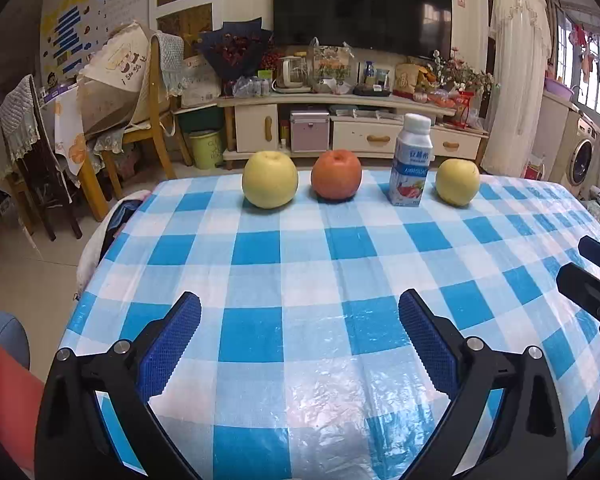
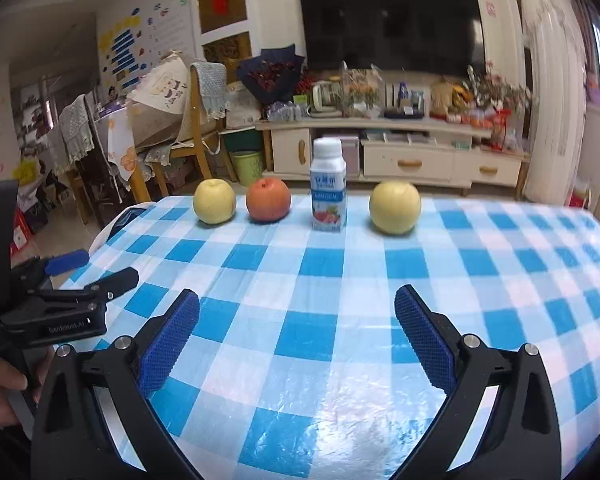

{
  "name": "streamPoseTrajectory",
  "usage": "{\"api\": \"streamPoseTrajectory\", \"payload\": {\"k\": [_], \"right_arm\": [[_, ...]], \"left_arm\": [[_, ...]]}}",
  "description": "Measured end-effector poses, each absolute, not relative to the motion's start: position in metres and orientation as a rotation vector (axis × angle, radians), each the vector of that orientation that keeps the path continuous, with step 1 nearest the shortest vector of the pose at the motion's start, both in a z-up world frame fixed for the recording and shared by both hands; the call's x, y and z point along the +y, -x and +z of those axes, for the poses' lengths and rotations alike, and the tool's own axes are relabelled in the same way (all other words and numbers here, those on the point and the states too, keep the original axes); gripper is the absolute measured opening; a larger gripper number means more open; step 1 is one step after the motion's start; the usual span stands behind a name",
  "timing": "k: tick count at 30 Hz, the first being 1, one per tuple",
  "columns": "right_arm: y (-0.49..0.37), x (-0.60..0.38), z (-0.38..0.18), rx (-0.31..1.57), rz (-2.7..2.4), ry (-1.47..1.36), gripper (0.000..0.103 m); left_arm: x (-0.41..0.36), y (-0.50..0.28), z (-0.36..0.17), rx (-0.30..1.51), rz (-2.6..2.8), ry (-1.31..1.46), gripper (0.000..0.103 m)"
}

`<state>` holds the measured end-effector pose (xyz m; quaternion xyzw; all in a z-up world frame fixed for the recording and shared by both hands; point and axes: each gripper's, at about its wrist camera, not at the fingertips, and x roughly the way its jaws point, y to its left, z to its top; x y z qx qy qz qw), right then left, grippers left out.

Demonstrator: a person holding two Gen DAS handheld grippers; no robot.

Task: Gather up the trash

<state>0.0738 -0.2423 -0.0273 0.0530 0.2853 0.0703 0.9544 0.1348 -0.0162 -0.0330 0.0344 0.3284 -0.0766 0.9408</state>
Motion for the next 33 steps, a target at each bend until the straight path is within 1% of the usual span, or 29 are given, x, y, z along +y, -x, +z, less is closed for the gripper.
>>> {"api": "streamPoseTrajectory", "payload": {"k": [8, 23, 33], "right_arm": [[-0.075, -0.228, -0.047, 0.615, 0.158, -0.056, 0.099], [-0.076, -0.219, -0.056, 0.634, 0.181, -0.029, 0.099], [-0.079, -0.219, -0.062, 0.651, 0.185, -0.028, 0.099]], "left_arm": [[-0.018, -0.135, -0.044, 0.678, -0.153, -0.099, 0.098], [-0.006, -0.136, -0.048, 0.706, -0.144, -0.046, 0.098], [-0.009, -0.136, -0.054, 0.717, -0.116, -0.086, 0.098]]}}
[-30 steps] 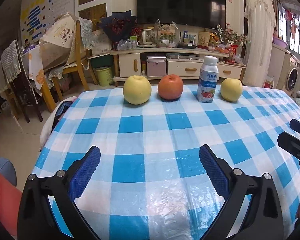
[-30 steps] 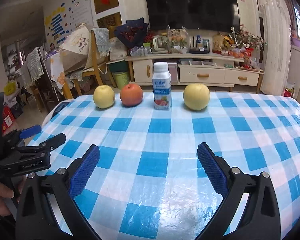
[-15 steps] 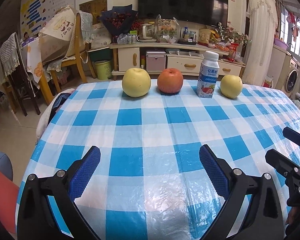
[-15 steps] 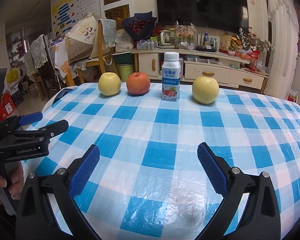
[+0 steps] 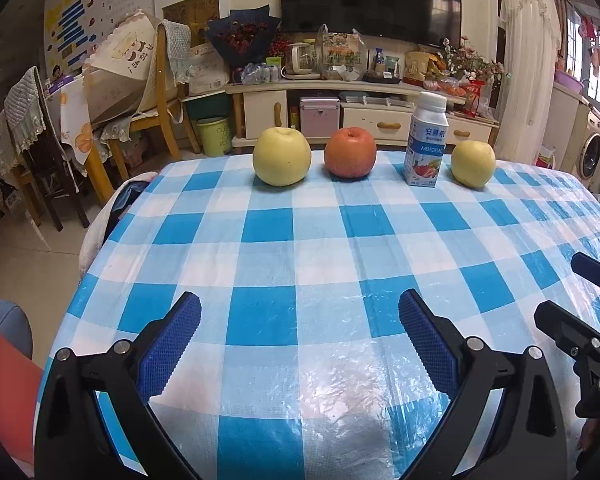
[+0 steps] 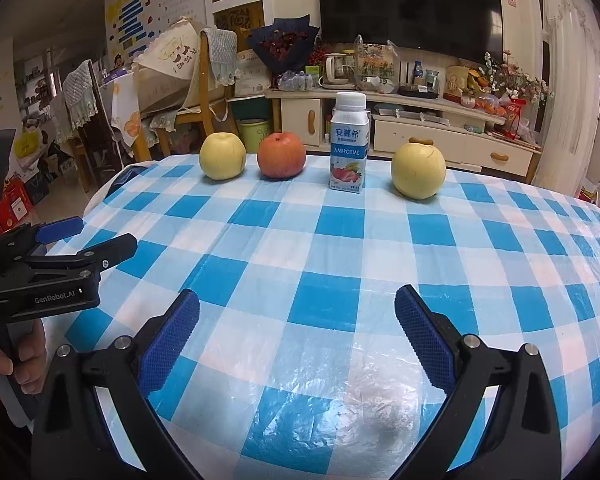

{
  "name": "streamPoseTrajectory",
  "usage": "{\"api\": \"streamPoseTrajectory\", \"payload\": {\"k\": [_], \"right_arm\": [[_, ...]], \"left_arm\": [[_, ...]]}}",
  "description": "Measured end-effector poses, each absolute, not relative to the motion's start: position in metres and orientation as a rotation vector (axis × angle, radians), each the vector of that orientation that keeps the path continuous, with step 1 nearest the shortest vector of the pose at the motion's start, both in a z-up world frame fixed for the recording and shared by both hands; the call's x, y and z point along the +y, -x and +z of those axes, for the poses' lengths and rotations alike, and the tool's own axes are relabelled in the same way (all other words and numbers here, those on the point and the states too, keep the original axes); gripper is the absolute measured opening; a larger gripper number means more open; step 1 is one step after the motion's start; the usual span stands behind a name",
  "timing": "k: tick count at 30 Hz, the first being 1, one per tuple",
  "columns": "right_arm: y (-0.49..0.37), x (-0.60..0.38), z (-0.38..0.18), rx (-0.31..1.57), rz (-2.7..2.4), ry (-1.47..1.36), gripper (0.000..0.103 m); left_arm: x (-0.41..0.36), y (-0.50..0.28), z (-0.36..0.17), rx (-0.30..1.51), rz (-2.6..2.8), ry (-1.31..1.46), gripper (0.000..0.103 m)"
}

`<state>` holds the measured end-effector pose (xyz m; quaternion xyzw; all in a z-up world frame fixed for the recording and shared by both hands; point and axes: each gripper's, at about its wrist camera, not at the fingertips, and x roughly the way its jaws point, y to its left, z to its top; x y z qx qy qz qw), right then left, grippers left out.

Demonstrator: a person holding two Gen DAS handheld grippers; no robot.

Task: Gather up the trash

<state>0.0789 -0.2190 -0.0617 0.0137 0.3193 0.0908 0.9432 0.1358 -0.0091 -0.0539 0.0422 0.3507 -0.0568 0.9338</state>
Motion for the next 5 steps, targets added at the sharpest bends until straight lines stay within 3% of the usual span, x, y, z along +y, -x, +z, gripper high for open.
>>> {"api": "streamPoseTrajectory", "payload": {"k": [5], "right_arm": [[-0.0807, -0.2197, -0.0652, 0.664, 0.189, -0.037, 0.099]], "left_arm": [[-0.0099, -0.1365, -0.0564, 0.726, -0.101, -0.101, 0.098]]}}
